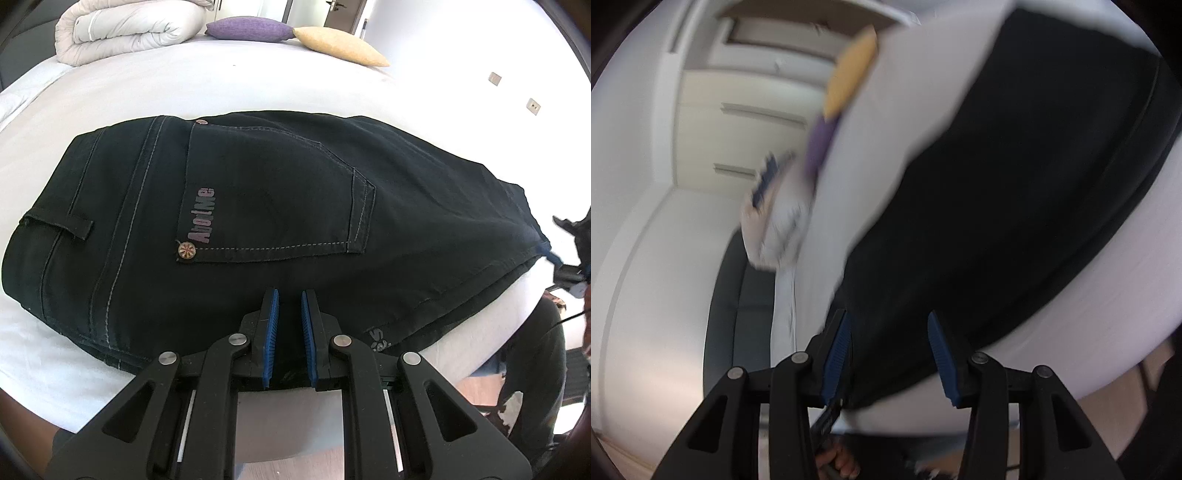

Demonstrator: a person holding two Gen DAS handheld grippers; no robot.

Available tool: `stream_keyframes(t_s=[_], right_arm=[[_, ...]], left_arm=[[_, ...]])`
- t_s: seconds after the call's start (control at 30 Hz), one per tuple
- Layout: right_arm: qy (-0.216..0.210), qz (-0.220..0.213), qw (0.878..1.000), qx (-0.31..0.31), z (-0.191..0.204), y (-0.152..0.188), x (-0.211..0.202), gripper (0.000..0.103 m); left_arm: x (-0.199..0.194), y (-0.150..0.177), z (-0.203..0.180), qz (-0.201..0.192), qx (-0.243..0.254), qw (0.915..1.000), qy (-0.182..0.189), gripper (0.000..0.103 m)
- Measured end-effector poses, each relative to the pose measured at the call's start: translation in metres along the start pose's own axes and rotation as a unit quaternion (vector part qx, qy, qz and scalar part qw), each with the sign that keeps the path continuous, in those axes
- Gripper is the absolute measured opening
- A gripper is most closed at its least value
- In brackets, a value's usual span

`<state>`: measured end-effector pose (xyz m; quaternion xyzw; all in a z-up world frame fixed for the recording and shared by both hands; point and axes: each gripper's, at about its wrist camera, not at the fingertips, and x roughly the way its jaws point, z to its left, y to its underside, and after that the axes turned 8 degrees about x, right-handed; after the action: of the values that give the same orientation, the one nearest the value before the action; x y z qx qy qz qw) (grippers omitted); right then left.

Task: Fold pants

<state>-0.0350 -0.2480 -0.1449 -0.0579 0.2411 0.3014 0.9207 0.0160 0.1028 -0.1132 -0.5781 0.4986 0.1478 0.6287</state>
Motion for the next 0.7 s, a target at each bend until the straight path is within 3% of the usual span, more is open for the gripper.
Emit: stream_keyframes(t_s=[0.2,0.53,0.6,0.7], right_arm=[[0.028,0.054,0.998,0.01,-0.01,0.018,0.039,0.048],[0.025,0.081,0.996,0.019,-0.006,0.022,0.069,0.046],[0.025,0.088,0.996,0.015,-0.005,0.023,0.077,0.038],[0.032,0.088,0.996,0.003,-0.005,0.023,0.087,0.012]], left_arm=[[0.003,-0.001,-0.001,-0.002,-0.002,1.0,0.001,0.013],[0.005,-0.002,0.0,-0.001,-0.001,1.0,0.003,0.013],[0.004,-0.002,0.0,-0.001,0.0,1.0,0.003,0.013],[0.004,-0.002,-0.001,0.001,0.003,1.0,0.003,0.013]])
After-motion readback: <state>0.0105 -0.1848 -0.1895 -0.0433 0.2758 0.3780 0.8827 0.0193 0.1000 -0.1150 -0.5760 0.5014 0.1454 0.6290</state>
